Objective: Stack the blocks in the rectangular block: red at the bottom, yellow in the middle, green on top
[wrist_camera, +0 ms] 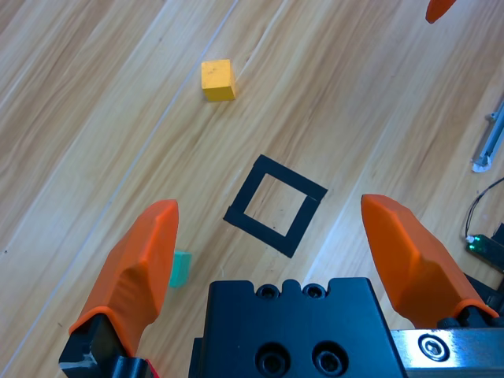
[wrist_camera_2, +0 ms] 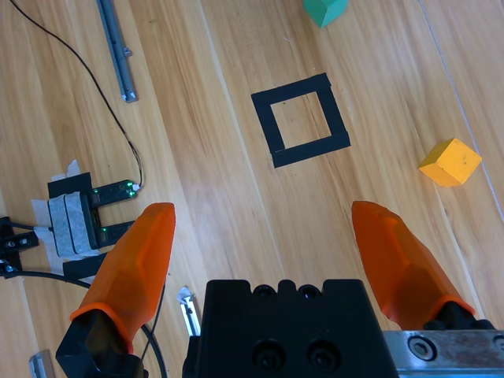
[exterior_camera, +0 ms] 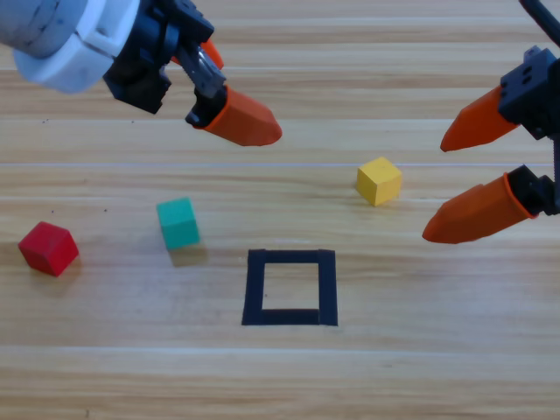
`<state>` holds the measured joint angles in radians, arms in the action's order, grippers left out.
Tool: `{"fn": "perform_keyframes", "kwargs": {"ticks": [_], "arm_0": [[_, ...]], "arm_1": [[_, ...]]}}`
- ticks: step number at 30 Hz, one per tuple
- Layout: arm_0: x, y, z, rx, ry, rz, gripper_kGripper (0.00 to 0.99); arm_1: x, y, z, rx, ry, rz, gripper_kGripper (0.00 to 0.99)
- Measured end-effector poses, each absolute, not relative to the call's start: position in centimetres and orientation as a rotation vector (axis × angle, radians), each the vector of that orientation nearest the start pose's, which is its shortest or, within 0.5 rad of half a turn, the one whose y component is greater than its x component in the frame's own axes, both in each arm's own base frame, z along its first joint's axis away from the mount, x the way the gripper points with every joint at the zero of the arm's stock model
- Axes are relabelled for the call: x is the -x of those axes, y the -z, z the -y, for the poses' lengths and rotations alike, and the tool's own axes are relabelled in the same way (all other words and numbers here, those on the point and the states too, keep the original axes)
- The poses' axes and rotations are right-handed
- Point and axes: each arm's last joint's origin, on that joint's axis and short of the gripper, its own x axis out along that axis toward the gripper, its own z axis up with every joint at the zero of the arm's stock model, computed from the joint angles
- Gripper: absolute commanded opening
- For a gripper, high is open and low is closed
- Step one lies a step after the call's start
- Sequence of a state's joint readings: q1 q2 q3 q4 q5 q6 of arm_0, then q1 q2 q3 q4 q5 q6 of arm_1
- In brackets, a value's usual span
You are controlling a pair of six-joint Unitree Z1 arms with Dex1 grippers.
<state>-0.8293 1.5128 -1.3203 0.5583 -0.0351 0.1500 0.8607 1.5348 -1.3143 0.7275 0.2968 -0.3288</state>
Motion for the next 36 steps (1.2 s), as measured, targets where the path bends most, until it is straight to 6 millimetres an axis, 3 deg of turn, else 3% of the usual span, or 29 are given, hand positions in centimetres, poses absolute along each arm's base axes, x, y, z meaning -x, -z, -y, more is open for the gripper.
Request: {"fn": "perform_keyframes", "kwargs": {"ticks": [13, 18, 23, 26, 29, 32, 36], "arm_0": [[-19.6, -38.5, 21.7, -0.429, 0.875, -0.659, 0.990], [-19.7, -38.5, 21.7, -0.430, 0.861, -0.660, 0.990], [-20.3, -39.1, 21.3, -0.440, 0.713, -0.721, 0.990], [-22.1, -40.3, 21.2, -0.421, 0.621, -0.761, 0.990], [-25.0, -40.1, 20.6, -0.413, 0.541, -0.839, 0.990], [-28.2, -38.2, 19.1, -0.352, 0.445, -0.948, 0.990], [-31.5, -35.0, 15.4, -0.246, 0.356, -1.080, 0.990]], "arm_1": [[-17.4, -36.6, -22.1, 0.572, -1.178, -0.779, 0.986], [-17.8, -36.5, -21.9, 0.571, -1.051, -0.802, 0.986], [-19.0, -36.3, -22.0, 0.569, -0.841, -0.825, 0.986], [-20.4, -35.2, -23.2, 0.572, -0.784, -0.863, 0.986], [-22.2, -33.0, -25.1, 0.599, -0.769, -0.922, 0.986], [-24.3, -30.8, -26.8, 0.614, -0.740, -1.001, 0.986], [-26.6, -29.1, -27.6, 0.616, -0.693, -1.090, 0.986]]}}
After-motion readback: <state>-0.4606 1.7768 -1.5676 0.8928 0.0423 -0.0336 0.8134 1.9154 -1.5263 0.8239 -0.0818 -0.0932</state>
